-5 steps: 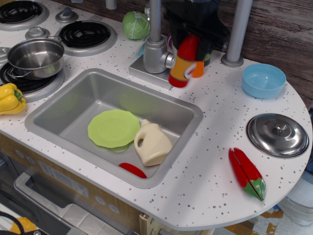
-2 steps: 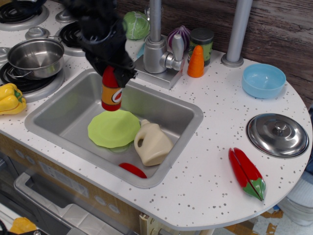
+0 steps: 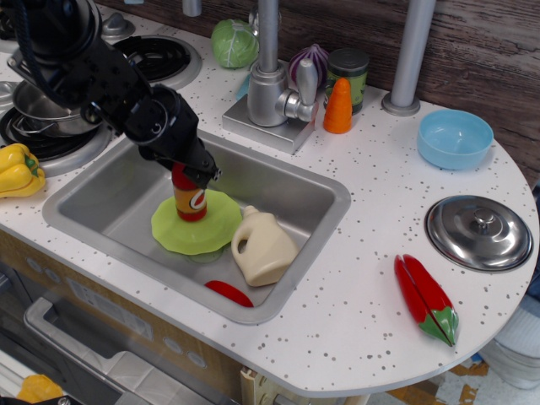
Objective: Put red bottle in sink
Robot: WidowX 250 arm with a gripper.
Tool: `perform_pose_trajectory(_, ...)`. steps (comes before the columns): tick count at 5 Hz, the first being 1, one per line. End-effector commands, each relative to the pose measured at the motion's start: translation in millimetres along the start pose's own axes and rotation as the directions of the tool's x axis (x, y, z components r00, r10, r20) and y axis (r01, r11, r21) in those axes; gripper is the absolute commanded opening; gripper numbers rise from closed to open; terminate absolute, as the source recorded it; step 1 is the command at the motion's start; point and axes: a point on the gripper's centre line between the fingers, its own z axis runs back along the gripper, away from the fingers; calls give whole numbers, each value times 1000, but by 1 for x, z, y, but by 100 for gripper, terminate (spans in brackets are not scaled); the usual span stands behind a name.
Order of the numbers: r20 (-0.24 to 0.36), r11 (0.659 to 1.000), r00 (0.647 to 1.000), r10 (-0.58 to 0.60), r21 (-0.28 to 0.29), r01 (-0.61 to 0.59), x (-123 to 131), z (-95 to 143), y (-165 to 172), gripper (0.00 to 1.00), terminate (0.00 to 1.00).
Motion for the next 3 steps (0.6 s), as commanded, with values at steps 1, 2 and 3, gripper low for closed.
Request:
perform_pose_trajectory(1, 39, 999, 999, -33, 10, 33, 9, 4, 14, 100, 0)
perform_pose_trajectory(2, 39, 999, 999, -33, 10, 33, 9, 4, 14, 100, 0)
perform_pose_trajectory(3, 39, 999, 999, -33, 10, 33, 9, 4, 14, 100, 100)
